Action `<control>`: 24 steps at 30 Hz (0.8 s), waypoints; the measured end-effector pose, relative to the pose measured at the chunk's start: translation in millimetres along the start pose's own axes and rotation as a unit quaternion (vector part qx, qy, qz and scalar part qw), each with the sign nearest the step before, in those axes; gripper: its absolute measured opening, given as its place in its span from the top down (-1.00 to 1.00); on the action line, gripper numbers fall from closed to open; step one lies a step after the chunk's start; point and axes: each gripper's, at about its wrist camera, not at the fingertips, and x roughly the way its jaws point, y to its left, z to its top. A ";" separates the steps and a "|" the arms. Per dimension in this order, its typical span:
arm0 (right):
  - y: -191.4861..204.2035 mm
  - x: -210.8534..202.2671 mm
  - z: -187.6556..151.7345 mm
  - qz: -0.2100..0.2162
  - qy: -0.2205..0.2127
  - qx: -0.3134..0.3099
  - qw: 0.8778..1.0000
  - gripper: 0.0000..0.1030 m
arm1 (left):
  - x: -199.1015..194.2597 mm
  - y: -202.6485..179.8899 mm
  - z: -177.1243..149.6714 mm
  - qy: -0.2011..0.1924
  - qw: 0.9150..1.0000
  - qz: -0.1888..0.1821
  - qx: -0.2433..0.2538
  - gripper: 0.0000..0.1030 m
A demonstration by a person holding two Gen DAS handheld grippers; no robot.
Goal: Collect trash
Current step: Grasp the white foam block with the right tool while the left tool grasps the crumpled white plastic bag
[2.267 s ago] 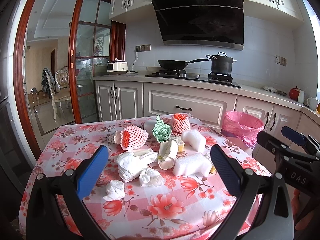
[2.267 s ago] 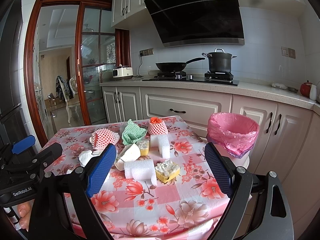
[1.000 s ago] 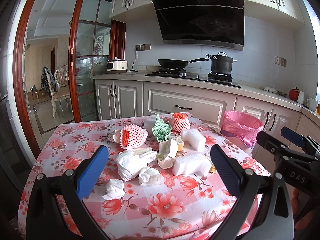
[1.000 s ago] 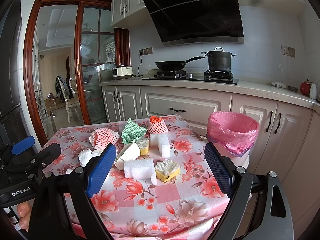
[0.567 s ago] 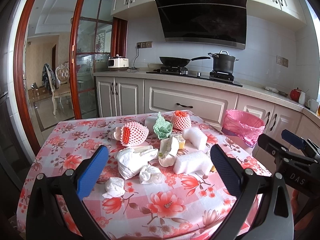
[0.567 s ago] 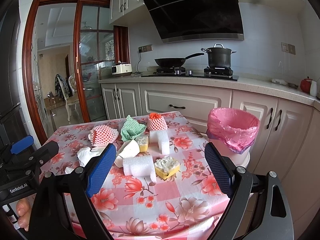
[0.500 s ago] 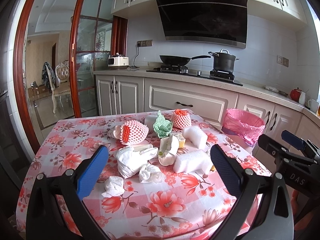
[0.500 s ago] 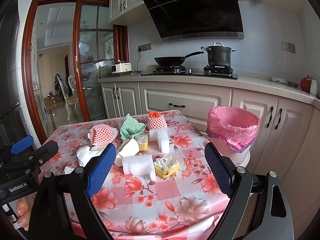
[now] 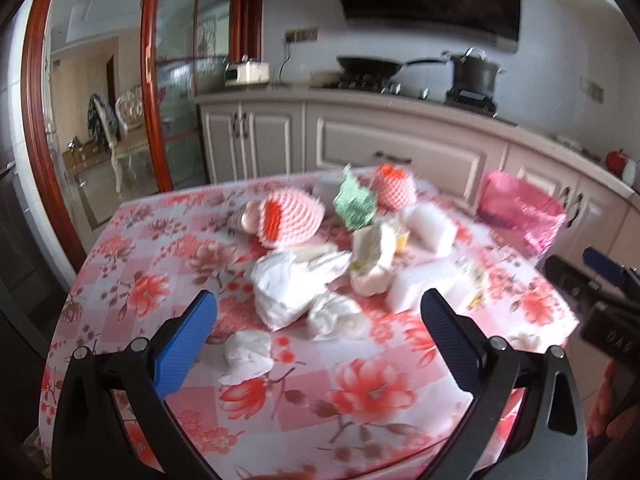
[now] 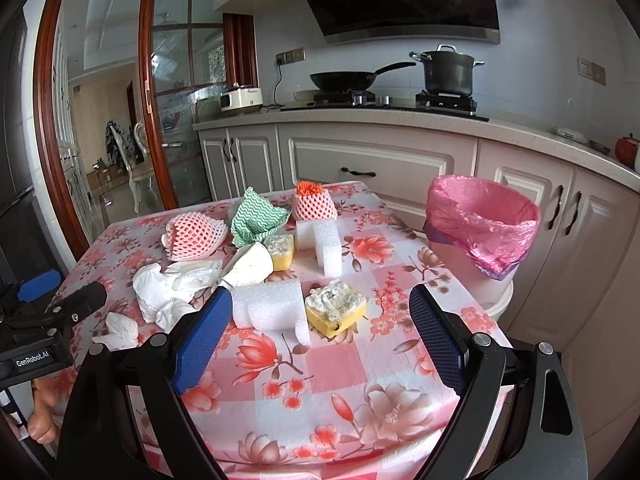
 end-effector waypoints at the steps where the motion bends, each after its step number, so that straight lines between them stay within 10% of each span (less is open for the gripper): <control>1: -0.2 7.5 1.0 0.000 0.007 0.000 1.000 -0.64 | 6.0 4.1 -0.3 0.007 1.000 0.005 -0.006 -0.91; 24: 57.1 154.4 -3.8 0.063 0.159 -0.060 0.983 -0.64 | 99.6 58.7 -6.4 0.104 0.993 0.011 -0.053 -0.91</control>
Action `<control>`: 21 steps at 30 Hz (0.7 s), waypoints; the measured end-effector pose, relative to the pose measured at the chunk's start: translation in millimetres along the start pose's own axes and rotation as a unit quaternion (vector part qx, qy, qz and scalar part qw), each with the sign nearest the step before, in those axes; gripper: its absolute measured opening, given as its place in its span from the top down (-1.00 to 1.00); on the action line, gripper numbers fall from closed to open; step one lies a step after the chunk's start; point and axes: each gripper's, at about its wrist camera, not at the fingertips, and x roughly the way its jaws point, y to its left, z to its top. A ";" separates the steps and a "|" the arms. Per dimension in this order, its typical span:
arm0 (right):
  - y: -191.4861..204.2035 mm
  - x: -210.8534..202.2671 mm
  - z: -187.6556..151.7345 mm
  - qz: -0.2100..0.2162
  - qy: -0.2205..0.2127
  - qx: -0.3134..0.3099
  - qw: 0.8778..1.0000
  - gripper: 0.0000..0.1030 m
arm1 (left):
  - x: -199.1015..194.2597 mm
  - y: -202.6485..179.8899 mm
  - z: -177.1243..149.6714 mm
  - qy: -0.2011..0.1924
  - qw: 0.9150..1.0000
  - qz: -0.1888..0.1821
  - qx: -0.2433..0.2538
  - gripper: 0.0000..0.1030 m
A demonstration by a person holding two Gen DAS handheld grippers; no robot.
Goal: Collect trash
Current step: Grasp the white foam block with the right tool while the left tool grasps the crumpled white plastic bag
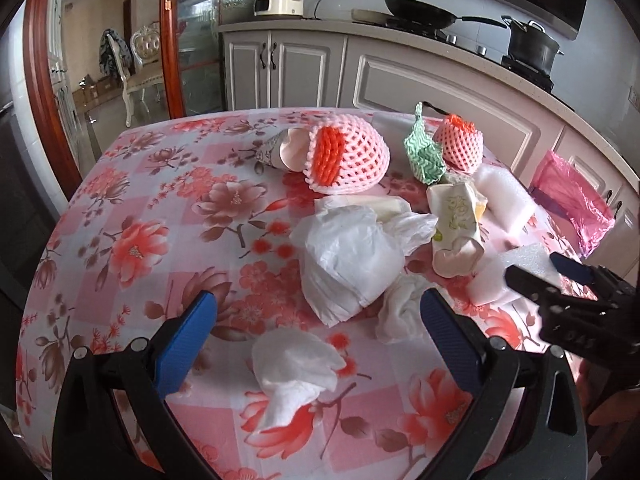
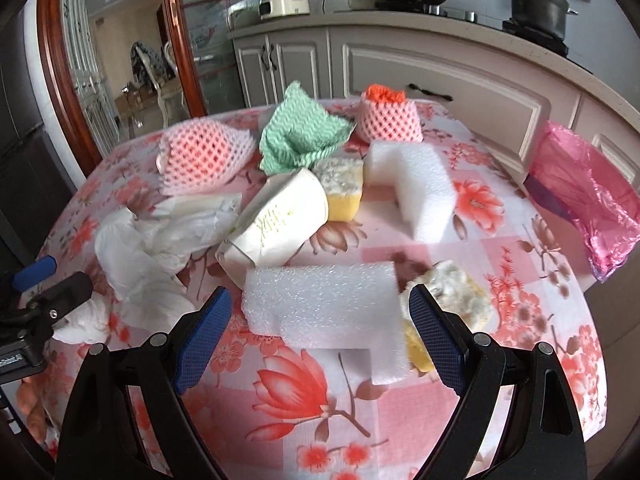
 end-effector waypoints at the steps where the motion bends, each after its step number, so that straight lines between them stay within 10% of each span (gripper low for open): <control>1: 2.9 3.7 -0.7 -0.004 0.004 -0.007 1.000 -0.64 | 2.3 -0.1 1.3 0.001 1.000 -0.003 0.001 -0.91; 15: -13.0 -14.3 -6.5 0.025 -0.027 0.013 0.999 -0.50 | 43.8 -11.6 24.7 0.021 1.000 -0.014 0.007 -0.90; 21: -20.5 -26.9 -12.4 0.024 -0.038 0.026 0.999 -0.50 | 57.1 -20.5 22.3 0.035 0.998 -0.036 0.030 0.01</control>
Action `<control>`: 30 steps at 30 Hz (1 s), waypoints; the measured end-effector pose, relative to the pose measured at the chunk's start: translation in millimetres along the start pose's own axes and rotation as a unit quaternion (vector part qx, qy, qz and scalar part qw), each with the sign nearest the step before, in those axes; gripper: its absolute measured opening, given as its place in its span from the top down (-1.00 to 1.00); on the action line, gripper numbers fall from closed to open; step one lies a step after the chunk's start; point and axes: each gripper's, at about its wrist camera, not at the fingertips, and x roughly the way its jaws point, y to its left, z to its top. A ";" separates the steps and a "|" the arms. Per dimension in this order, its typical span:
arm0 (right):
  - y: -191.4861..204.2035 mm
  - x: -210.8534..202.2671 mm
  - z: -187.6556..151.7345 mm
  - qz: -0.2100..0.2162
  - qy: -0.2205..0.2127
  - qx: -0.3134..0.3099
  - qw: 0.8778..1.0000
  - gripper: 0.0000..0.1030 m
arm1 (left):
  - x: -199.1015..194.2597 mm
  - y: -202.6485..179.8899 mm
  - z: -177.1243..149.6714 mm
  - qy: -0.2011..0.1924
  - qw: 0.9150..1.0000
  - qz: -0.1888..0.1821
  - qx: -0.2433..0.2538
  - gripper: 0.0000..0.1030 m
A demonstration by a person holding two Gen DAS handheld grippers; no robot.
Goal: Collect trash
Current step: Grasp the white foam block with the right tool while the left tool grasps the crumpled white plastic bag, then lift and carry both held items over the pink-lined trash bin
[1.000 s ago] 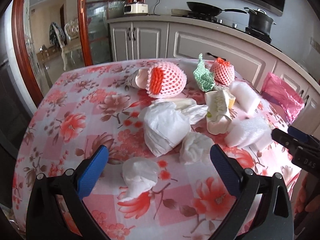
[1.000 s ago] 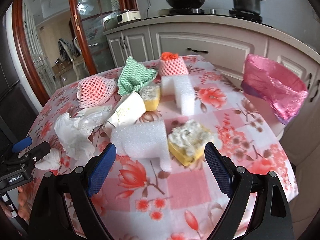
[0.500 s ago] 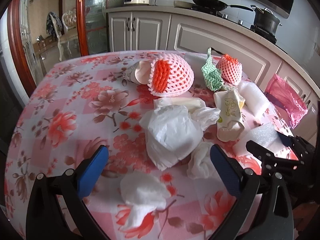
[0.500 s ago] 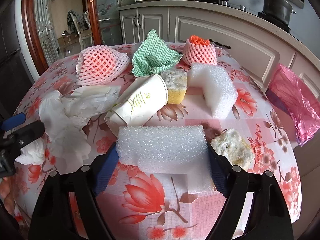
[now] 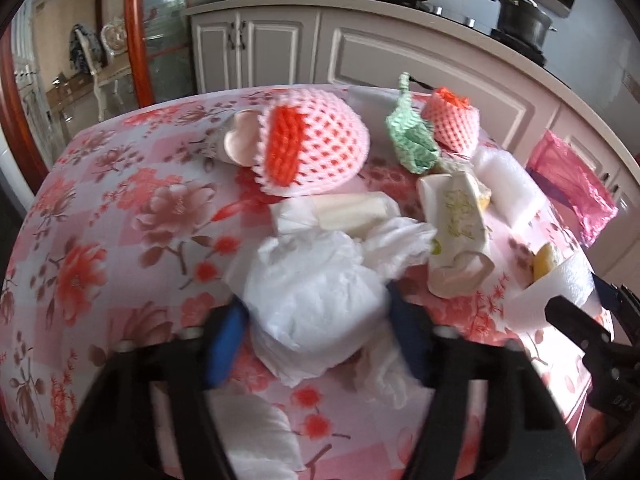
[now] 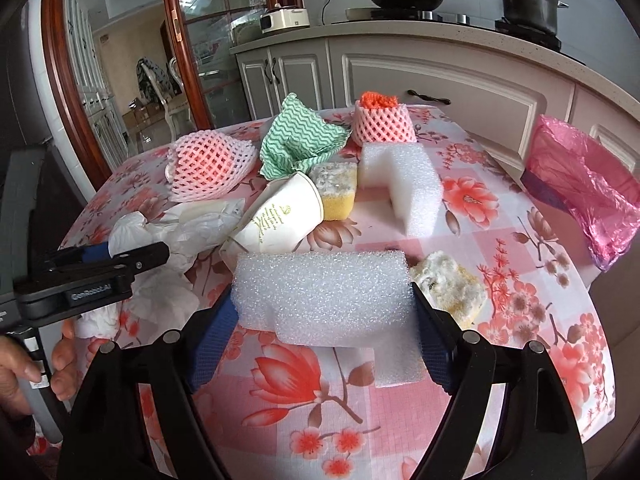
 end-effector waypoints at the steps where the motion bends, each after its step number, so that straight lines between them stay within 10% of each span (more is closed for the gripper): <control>1: -1.3 -2.2 -0.9 0.000 -0.002 0.003 1.000 -0.50 | -1.6 -1.5 -1.2 -0.005 1.000 0.000 0.004 0.07; 17: -7.3 -61.0 0.6 0.022 -0.101 0.008 0.995 -0.50 | -98.0 -15.1 0.7 -0.162 0.987 -0.007 0.016 0.24; 30: -72.5 -90.2 9.7 -0.047 -0.149 0.053 0.986 -0.50 | -98.0 -113.0 25.9 -0.173 0.976 -0.088 0.099 0.24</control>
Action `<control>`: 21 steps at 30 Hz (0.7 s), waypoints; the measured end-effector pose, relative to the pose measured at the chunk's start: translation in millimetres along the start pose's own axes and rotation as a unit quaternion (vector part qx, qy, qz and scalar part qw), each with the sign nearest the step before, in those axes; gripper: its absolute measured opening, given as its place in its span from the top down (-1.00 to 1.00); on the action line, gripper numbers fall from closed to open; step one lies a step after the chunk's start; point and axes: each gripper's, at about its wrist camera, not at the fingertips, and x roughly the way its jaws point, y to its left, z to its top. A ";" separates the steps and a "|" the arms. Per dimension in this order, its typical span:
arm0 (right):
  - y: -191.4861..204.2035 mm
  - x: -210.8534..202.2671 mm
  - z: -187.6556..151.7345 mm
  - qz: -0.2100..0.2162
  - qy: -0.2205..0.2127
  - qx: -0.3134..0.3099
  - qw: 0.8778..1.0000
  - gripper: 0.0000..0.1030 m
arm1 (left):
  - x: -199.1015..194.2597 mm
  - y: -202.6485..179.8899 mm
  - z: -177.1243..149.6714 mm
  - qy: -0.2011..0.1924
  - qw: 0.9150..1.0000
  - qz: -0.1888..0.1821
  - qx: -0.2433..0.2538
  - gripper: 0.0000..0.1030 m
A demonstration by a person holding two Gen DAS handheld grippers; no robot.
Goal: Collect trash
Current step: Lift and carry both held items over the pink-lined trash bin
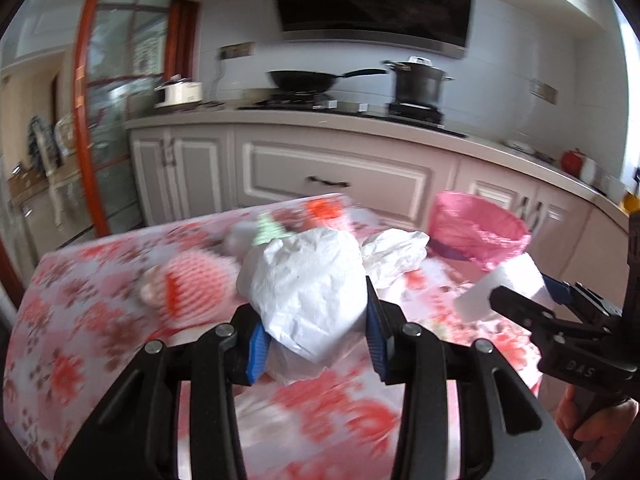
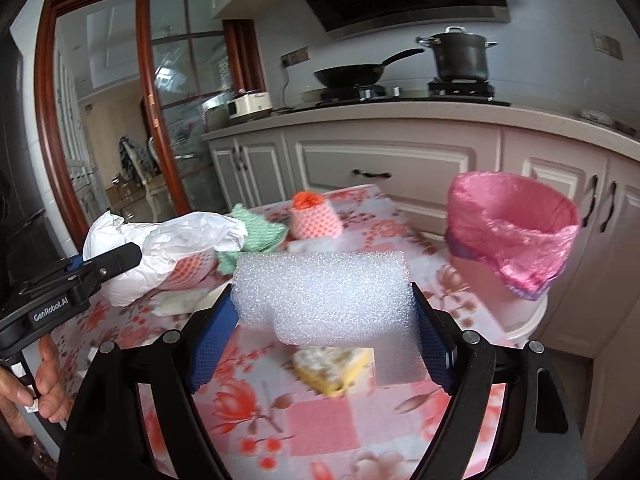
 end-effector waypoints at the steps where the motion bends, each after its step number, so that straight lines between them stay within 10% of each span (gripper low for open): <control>1: -8.5 -0.2 3.3 -0.009 -0.004 0.003 1.000 -0.50 | 5.6 -9.2 3.6 -0.001 1.000 -0.008 0.006 0.23; 21: -198.1 50.9 80.8 -0.135 -0.042 0.028 0.990 -0.50 | 191.5 -183.3 118.6 -0.010 0.985 -0.141 0.095 0.23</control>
